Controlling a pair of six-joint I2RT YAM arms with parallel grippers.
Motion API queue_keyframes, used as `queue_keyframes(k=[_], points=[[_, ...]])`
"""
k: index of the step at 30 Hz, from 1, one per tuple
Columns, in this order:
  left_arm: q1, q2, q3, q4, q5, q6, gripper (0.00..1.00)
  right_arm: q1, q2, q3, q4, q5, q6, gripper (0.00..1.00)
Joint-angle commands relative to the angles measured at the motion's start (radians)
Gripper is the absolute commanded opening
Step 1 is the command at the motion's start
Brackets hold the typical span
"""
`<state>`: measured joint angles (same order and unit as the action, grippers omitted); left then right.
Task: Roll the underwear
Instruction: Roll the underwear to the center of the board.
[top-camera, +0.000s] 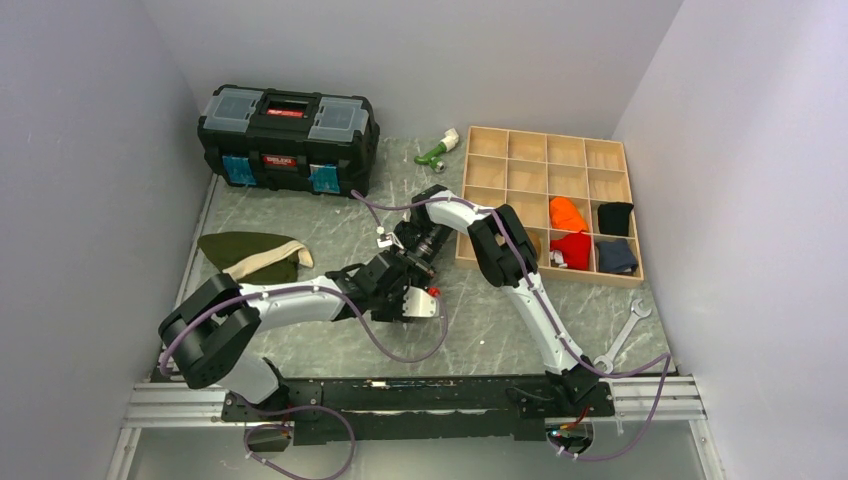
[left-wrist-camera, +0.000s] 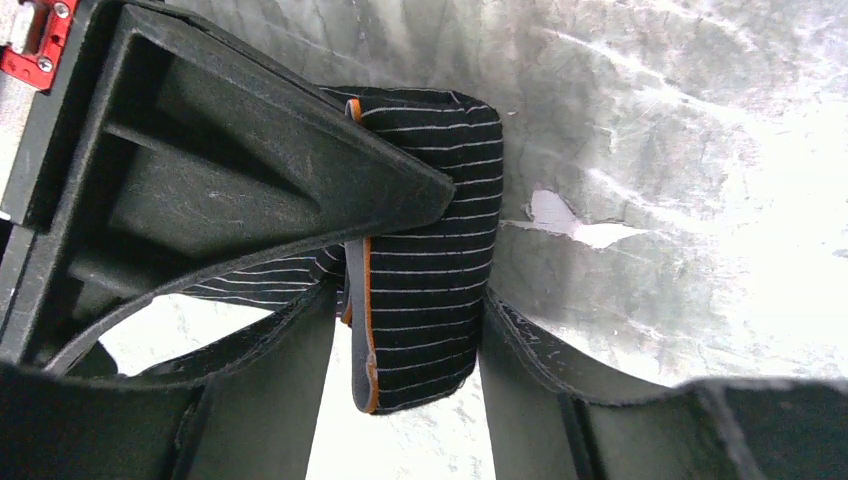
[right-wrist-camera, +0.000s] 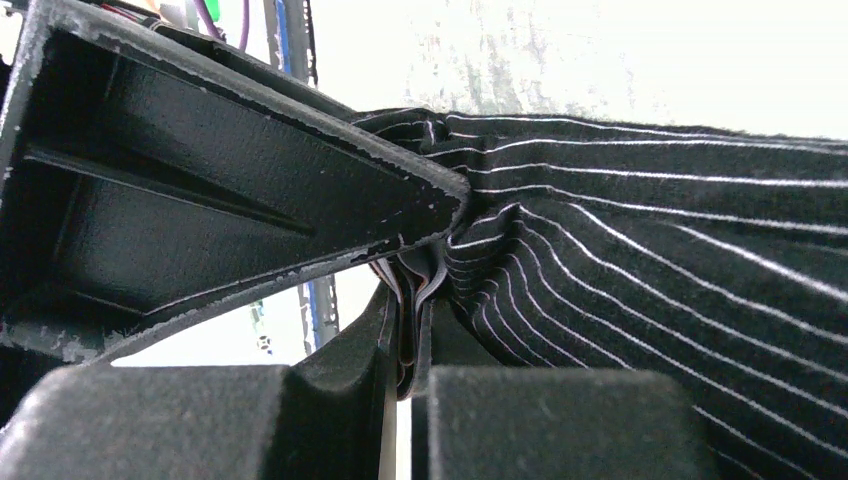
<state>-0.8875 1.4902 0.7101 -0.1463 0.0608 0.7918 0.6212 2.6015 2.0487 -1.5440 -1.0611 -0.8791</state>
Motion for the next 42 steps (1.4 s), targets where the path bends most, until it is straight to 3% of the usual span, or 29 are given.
queue_keyframes(k=[1,12,16,20,32,42], points=[[0.022,0.047,0.040,-0.086,0.050,0.017,0.58,0.005,0.026,0.010,0.058,0.080,-0.038,0.02],[0.024,0.144,0.089,-0.197,0.084,0.034,0.42,0.004,0.023,0.012,0.061,0.088,-0.037,0.05],[0.023,0.179,0.102,-0.231,0.087,0.034,0.27,0.004,0.014,0.014,0.059,0.088,-0.036,0.09],[0.023,0.188,0.105,-0.256,0.101,0.029,0.00,0.003,-0.005,0.010,0.070,0.092,-0.022,0.16],[0.024,0.197,0.129,-0.351,0.179,0.040,0.00,-0.021,-0.116,-0.025,0.106,0.102,0.021,0.37],[0.065,0.233,0.193,-0.465,0.292,0.050,0.00,-0.086,-0.224,-0.069,0.102,0.126,0.018,0.39]])
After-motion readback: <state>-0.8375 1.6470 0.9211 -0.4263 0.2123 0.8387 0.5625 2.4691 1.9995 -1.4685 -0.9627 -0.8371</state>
